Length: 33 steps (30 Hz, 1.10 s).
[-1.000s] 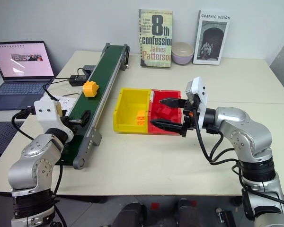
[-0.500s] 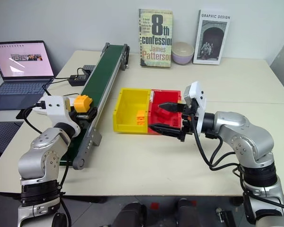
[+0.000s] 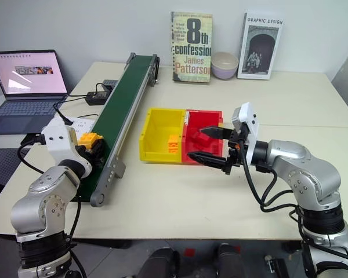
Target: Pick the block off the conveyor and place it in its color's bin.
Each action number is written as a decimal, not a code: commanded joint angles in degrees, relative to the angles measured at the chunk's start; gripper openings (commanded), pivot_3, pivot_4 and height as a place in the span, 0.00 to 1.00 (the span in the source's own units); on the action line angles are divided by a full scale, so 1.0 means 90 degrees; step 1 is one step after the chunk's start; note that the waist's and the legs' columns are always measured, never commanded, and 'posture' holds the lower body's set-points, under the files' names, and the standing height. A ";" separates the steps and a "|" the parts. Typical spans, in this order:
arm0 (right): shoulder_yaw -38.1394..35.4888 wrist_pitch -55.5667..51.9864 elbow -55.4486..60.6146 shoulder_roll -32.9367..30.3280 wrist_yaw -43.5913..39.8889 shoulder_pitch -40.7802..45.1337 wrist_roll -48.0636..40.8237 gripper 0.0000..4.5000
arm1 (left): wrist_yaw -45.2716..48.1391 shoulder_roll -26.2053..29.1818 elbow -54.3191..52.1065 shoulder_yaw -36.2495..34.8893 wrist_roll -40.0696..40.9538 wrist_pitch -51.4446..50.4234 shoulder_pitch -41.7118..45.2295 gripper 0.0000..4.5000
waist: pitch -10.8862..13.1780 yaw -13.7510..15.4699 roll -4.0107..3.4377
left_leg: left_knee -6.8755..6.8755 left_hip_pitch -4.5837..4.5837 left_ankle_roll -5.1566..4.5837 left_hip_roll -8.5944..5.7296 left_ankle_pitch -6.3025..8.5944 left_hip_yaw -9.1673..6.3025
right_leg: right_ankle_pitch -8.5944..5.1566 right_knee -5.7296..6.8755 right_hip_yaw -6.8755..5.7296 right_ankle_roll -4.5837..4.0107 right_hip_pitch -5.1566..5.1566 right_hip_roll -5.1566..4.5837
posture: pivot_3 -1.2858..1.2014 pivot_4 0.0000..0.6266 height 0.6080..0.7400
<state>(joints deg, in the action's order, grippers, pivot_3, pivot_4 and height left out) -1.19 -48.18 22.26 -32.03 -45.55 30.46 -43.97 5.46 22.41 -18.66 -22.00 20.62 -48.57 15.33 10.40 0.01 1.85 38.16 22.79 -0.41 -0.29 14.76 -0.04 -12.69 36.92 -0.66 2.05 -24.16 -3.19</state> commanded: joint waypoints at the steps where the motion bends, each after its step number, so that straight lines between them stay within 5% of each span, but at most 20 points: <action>1: -0.0115 0.0218 0.0049 -0.0050 -0.0076 0.0050 0.0009 1.00 | -0.0074 0.0086 -0.0363 -0.0238 0.0062 -0.0095 -0.0019 0.35 | 0.0000 0.0000 0.0000 | -0.0001 0.0000 0.0000 0.0001 0.0000 -0.0001 | 0.0000 0.0000 0.0000 0.0000 -0.0001 0.0000 | 0.52 0.24 1.00; 6: -0.0184 0.0253 0.0097 -0.0142 -0.0015 0.0041 0.0035 1.00 | 0.0144 0.0608 -0.0035 -0.0070 -0.0075 -0.0079 0.0613 0.35 | 0.0000 0.0000 0.0000 | -0.0001 0.0000 0.0000 0.0001 0.0000 -0.0002 | 0.0000 0.0000 -0.0001 0.0000 0.0000 0.0000 | 0.52 0.24 1.00; 13: -0.0581 -0.0006 0.1123 -0.0402 0.1062 -0.0699 0.0188 1.00 | 0.2979 0.1900 0.1277 0.1731 0.0165 0.0312 0.2248 0.35 | -0.0001 0.0095 0.0003 | 0.0001 0.0005 0.0000 -0.0010 -0.0001 0.0004 | -0.0001 -0.0006 -0.0021 -0.0006 0.0002 0.0010 | 0.52 0.24 1.00; 20: -0.0377 -0.0146 0.1908 -0.0276 0.1852 -0.1274 0.0391 1.00 | 0.4124 0.1352 0.3577 0.3143 -0.0666 0.1780 0.3697 0.35 | 0.0002 0.0090 0.0006 | -0.0005 0.0017 -0.0002 -0.0008 0.0002 0.0013 | -0.0001 -0.0008 -0.0006 -0.0003 -0.0014 0.0009 | 0.52 0.24 1.00; 26: -0.0353 -0.0270 0.2226 -0.0188 0.2040 -0.1306 0.0181 1.00 | 0.4389 0.1011 0.5044 0.3514 -0.1288 0.2720 0.4304 0.35 | 0.0001 -0.0014 0.0005 | -0.0005 0.0009 -0.0003 -0.0003 0.0001 0.0019 | -0.0002 -0.0004 -0.0010 -0.0001 -0.0013 0.0017 | 0.52 0.24 1.00; 28: -0.0420 -0.0359 0.2335 -0.0183 0.2118 -0.1285 0.0009 1.00 | 0.4490 0.0959 0.5339 0.3537 -0.1394 0.2829 0.4389 0.50 | 0.0001 -0.0030 0.0006 | -0.0005 0.0009 -0.0004 -0.0003 0.0002 0.0021 | -0.0002 -0.0004 -0.0008 -0.0001 -0.0013 0.0017 | 0.52 0.24 1.00; 33: -0.0500 -0.0468 0.2414 -0.0176 0.2293 -0.1253 -0.0239 1.00 | 0.4656 0.0881 0.5510 0.3389 -0.1458 0.2941 0.4397 0.66 | 0.0001 -0.0009 0.0006 | -0.0005 0.0015 -0.0004 -0.0004 0.0002 0.0011 | -0.0002 -0.0004 -0.0012 0.0000 -0.0013 0.0015 | 0.52 0.24 1.00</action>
<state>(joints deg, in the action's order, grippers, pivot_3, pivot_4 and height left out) -3.78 -52.37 41.96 -33.62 -25.74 18.52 -44.30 46.60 30.48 32.11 9.78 7.52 -23.42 53.28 10.42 -0.07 1.90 38.12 22.93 -0.44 -0.33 14.78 0.06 -12.71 36.89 -0.77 2.06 -24.28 -3.07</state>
